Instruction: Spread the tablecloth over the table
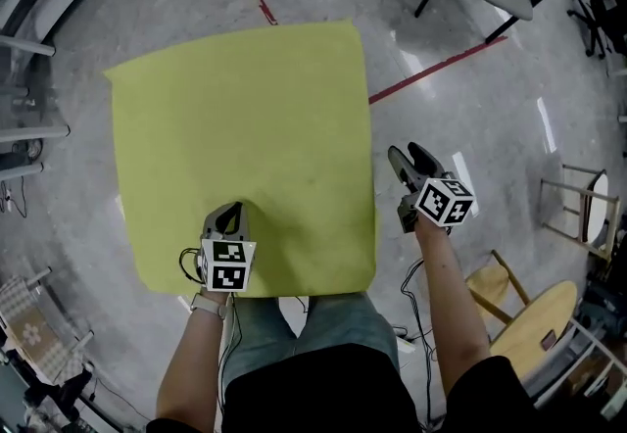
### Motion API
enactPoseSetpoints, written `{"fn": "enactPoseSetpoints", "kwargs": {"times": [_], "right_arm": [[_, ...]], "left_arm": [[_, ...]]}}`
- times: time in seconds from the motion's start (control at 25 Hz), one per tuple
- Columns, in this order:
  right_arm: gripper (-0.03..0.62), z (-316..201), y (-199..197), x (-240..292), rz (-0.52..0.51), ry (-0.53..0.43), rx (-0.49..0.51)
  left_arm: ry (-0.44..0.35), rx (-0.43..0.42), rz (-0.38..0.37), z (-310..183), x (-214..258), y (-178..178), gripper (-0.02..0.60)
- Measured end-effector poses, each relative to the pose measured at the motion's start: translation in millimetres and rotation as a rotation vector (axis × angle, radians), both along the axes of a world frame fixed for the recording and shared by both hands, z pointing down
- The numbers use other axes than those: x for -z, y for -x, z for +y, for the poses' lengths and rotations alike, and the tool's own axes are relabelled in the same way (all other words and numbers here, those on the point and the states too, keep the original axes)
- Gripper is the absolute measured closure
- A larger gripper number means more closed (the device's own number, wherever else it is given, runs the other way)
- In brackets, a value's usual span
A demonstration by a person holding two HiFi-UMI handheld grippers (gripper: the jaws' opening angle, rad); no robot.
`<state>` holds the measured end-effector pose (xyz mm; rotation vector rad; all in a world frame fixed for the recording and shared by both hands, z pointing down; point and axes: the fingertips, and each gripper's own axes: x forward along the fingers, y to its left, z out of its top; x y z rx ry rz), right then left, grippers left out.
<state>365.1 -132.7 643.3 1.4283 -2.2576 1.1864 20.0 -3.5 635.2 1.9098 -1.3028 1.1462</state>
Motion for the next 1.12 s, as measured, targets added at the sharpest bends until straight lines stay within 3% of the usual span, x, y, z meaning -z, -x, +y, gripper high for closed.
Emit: {"fn": "enactPoseSetpoints", "kwargs": {"times": [0.2, 0.48, 0.76, 1.0, 1.12], "right_arm": [[0.327, -39, 54, 39, 0.072, -0.103, 0.091], [0.329, -86, 172, 85, 0.159, -0.204, 0.270], [0.362, -112, 313, 94, 0.237, -0.231, 0.464], [0.390, -120, 416, 75, 0.317, -0.209, 0.601], [0.472, -128, 460, 62, 0.379, -0.205, 0.635]], "left_arm": [[-0.011, 0.100, 0.020, 39, 1, 55, 0.571], [-0.034, 0.139, 0.030, 72, 10, 117, 0.571], [-0.021, 0.207, 0.066, 116, 5, 181, 0.571], [-0.017, 0.224, 0.105, 145, 2, 216, 0.571], [-0.001, 0.217, 0.158, 158, 0, 220, 0.571]]}}
